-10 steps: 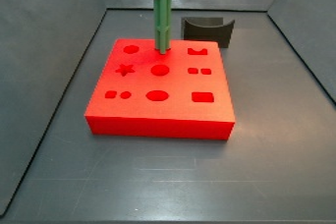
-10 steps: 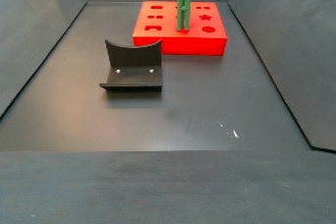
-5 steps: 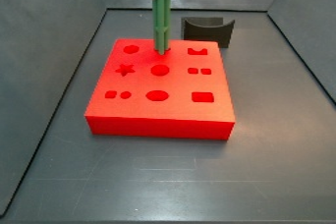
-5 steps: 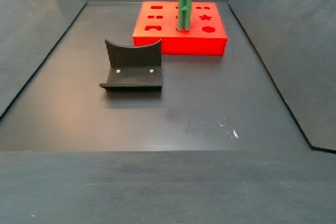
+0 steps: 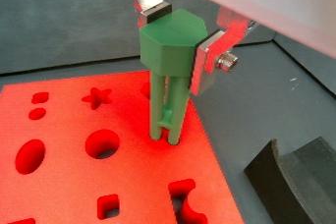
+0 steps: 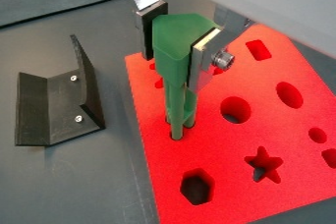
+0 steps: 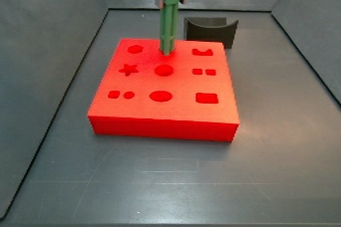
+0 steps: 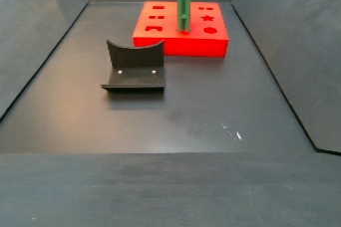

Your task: Insert the 3 prong object.

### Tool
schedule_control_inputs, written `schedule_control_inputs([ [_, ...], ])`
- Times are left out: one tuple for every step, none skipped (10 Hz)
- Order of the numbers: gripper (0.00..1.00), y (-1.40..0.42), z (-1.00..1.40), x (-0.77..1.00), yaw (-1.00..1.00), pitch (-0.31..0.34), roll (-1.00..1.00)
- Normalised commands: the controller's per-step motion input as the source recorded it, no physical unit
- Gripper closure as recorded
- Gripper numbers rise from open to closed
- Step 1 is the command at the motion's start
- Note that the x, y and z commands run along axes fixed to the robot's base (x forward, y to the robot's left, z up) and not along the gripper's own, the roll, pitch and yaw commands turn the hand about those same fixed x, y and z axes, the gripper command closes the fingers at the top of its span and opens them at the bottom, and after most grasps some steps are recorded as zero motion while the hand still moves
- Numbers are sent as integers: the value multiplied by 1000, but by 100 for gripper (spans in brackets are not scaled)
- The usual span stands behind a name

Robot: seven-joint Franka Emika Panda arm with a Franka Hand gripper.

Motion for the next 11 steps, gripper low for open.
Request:
schedule_control_inputs([
  [100,17,-397,-183,-80,0,-14],
  [100,0,-469,-117,-146,143,-13],
  [100,0,-454,-134,-143,170,-24],
  [100,0,-309,0,-57,107,-7],
  [100,0,-406,0,-31,73,0],
  [100,0,-411,0,-14,101,0],
  [100,0,-414,0,-14,103,0],
  [100,0,-409,0,-11,100,30],
  [100,-23,-269,0,0,67,127],
  [100,0,0,0,0,0,40],
  [100,0,0,0,0,0,0],
])
